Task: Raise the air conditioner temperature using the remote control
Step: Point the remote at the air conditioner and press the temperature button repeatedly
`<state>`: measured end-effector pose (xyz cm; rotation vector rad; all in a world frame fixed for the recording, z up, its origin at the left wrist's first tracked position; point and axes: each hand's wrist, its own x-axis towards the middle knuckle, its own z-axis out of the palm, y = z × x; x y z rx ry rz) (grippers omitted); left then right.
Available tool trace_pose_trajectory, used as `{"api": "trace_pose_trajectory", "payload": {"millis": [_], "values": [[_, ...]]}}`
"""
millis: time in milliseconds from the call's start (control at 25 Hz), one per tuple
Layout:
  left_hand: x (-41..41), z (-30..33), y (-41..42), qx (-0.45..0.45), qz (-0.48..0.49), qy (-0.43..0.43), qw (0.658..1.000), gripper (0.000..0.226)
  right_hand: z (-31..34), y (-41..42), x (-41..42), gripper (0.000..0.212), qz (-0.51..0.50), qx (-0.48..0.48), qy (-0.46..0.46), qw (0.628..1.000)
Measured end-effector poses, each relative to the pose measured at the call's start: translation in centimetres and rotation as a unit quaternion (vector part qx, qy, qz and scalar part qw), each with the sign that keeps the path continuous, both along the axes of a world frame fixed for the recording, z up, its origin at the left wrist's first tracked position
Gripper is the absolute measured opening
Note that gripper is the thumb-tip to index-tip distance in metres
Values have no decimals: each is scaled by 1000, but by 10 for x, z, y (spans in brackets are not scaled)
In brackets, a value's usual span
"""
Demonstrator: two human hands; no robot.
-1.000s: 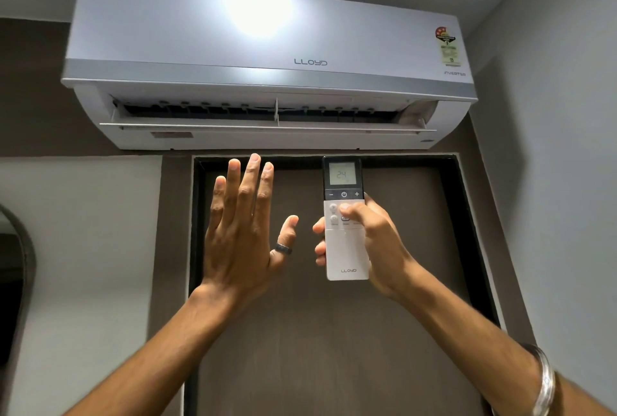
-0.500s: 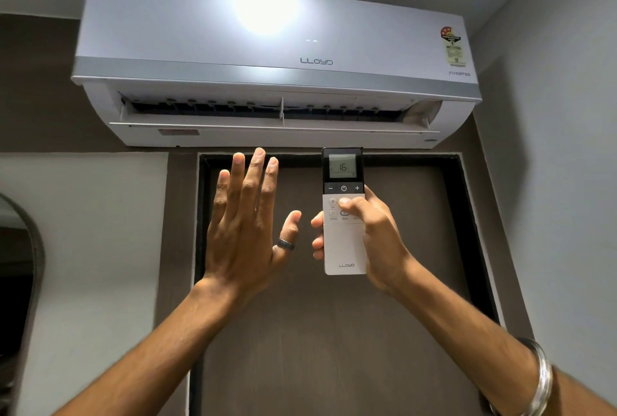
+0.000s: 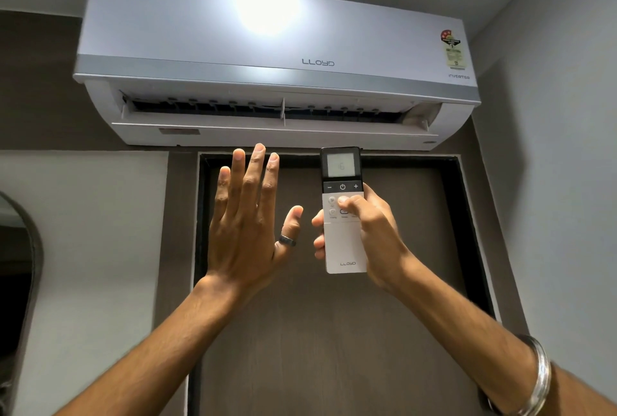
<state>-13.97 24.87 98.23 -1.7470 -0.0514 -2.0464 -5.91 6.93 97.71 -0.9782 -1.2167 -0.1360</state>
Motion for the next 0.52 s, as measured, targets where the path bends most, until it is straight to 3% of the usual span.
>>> {"api": "trace_pose_trajectory", "payload": {"millis": [240, 520], "values": [[-2, -3, -6, -8, -1, 5, 1000, 75, -2, -3, 1, 35, -3, 16, 12, 1000], [-1, -12, -10, -17, 4, 26, 1000, 75, -5, -7, 6, 38, -2, 19, 19, 1000]]}}
